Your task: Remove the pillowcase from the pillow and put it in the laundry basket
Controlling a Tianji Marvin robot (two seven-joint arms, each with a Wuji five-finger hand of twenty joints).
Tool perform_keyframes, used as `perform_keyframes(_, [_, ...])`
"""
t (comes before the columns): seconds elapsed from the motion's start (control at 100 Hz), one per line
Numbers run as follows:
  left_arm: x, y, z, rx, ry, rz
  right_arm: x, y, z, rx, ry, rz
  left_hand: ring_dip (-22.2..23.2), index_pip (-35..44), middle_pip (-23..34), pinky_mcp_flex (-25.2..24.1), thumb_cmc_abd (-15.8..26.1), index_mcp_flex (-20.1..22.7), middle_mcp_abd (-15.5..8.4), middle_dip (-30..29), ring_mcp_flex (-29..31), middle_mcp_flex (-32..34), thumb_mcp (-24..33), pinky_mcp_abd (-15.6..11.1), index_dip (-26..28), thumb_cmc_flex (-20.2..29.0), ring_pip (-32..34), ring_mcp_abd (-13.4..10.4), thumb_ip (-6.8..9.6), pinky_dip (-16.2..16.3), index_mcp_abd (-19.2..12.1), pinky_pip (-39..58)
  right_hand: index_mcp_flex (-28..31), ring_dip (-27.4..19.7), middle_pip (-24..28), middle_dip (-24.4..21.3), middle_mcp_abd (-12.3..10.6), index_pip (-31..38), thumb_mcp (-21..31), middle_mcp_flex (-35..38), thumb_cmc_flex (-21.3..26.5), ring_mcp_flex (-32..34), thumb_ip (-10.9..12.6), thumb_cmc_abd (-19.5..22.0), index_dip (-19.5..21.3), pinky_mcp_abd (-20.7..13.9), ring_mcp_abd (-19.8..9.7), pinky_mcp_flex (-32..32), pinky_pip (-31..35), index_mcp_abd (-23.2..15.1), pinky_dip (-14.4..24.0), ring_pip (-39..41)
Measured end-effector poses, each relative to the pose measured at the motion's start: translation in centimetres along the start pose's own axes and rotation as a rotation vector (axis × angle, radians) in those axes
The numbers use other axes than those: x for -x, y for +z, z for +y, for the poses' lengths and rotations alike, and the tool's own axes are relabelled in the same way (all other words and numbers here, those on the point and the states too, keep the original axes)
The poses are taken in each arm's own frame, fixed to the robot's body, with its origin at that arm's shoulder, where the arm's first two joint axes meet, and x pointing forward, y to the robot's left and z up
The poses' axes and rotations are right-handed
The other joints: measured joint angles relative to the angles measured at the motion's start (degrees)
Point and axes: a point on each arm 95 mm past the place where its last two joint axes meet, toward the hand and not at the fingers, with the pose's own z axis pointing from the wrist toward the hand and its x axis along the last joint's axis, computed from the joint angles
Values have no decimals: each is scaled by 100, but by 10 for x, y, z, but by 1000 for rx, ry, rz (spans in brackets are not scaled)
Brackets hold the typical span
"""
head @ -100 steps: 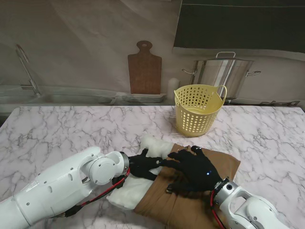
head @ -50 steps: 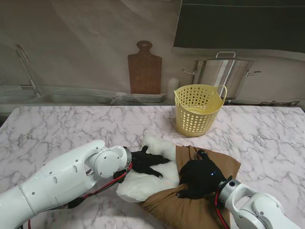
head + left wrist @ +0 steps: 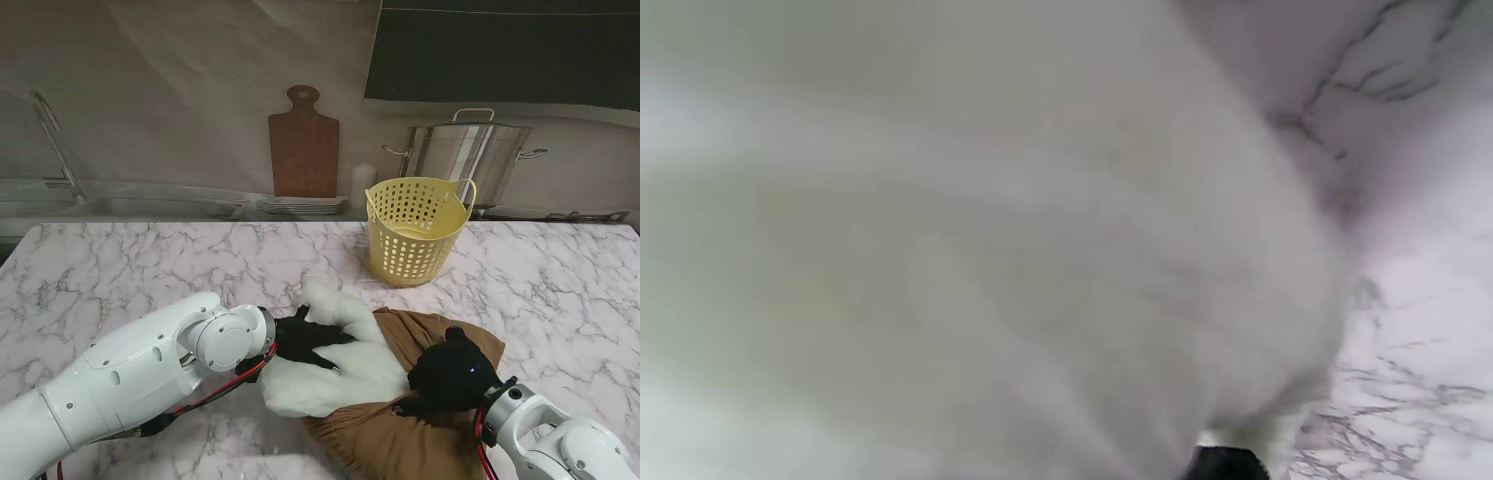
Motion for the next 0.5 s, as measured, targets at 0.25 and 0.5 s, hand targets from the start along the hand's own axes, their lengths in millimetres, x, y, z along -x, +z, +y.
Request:
perform_keyframes(0.25, [8, -14, 6, -64, -2, -52, -3, 6, -7, 4, 54, 18, -16, 9, 76, 22, 0, 8, -262, 0, 72, 21, -90, 9, 19, -7, 20, -249, -50, 74, -209, 0, 0, 78, 83, 92, 69, 138, 412, 10, -10, 5, -15, -192, -22, 0, 6, 6, 54, 30, 127, 210])
perform_keyframes(0.5, [13, -61, 16, -183, 59, -97, -3, 27, -5, 0, 92, 72, -91, 385, 370, 97, 0, 160, 456, 96, 299, 463, -91, 16, 378, 210, 13, -107, -52, 106, 590, 0, 126, 394, 618, 390, 261, 1015, 805, 178, -28, 283, -102, -547, 161, 0, 319, 32, 113, 42, 228, 735])
